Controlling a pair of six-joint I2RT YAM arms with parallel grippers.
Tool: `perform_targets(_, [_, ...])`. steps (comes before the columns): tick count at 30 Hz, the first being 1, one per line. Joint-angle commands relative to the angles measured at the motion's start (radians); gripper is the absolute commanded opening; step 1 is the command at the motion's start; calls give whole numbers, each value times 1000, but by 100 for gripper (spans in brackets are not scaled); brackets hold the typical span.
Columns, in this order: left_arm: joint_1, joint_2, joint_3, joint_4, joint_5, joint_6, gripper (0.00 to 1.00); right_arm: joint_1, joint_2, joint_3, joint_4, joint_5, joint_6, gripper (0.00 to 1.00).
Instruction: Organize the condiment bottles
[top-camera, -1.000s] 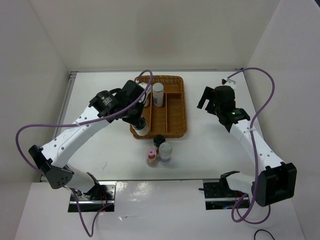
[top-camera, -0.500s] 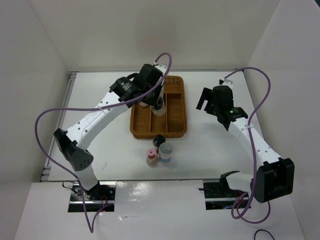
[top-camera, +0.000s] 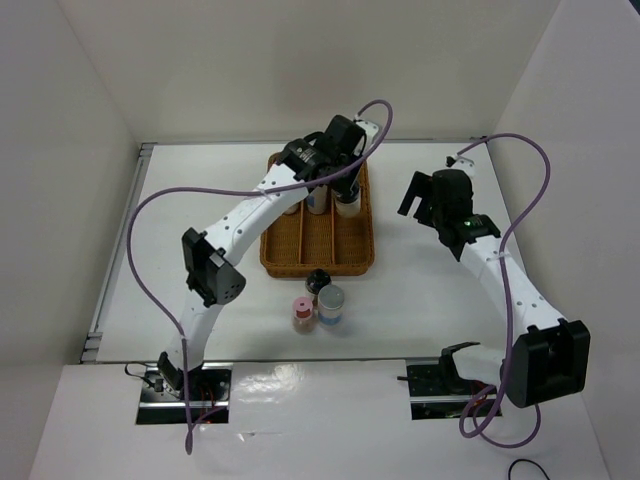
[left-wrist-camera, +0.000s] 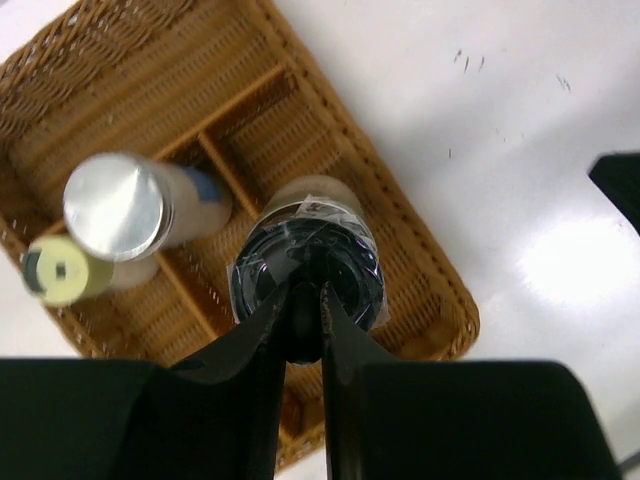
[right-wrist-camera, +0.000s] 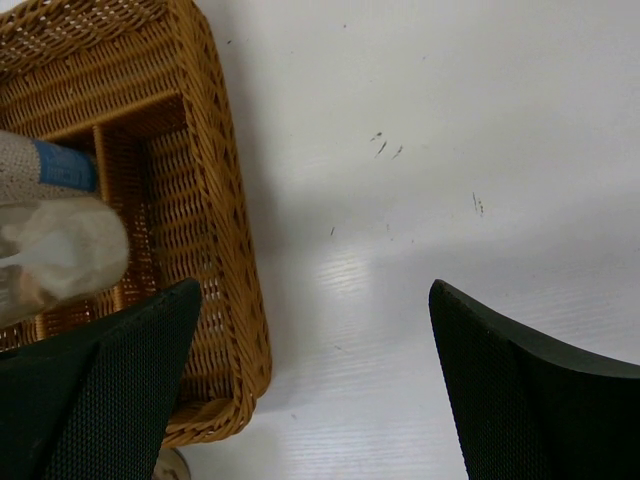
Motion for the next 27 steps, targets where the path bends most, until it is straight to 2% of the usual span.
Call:
perform_targets(1, [20, 87, 171, 0, 26, 51, 18, -28, -36, 47, 53, 22, -7, 98])
perform_targets(3, [31, 149, 326, -32, 36, 60, 18, -37, -36, 47, 53, 22, -16, 98])
perform_targets(7, [52, 264, 481, -83, 33, 60, 18, -57, -36, 47, 62, -1, -16, 98])
perform_targets(9, [78, 264, 481, -83, 19, 71, 18, -68, -36, 47, 62, -1, -16, 98])
perform_targets(13, [123, 255, 434, -74, 103, 71, 18, -79, -36, 47, 62, -21, -16, 98])
perform_targets(27, [123, 347, 521, -74, 200, 62, 20, -79, -25, 47, 25, -32, -16, 98])
